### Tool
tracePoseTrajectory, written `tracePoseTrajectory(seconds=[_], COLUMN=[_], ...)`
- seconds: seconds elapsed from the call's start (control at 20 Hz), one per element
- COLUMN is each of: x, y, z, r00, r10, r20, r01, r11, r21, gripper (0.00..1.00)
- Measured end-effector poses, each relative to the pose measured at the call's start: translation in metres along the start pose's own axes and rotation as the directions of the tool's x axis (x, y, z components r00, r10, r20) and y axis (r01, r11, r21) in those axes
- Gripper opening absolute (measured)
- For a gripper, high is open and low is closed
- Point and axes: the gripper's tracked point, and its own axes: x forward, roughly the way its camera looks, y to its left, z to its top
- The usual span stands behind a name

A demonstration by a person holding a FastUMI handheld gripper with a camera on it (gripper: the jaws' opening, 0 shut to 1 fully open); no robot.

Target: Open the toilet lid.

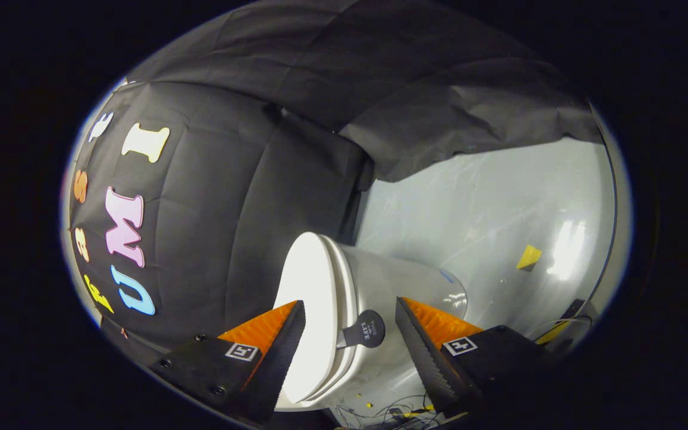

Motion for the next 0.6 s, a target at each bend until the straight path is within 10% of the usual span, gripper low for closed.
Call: tracePoseTrajectory(seconds=[0.5, 0.6], x=[0.034, 0.038], y=[-0.007, -0.006], z=[-0.032, -0.035], r00=[0.994, 0.993], r10=[0.072, 0.082], r20=[-0.083, -0.081], r01=[-0.062, -0.072], r11=[0.991, 0.990], r21=[0.121, 0.120], gripper=[0.75, 0.50])
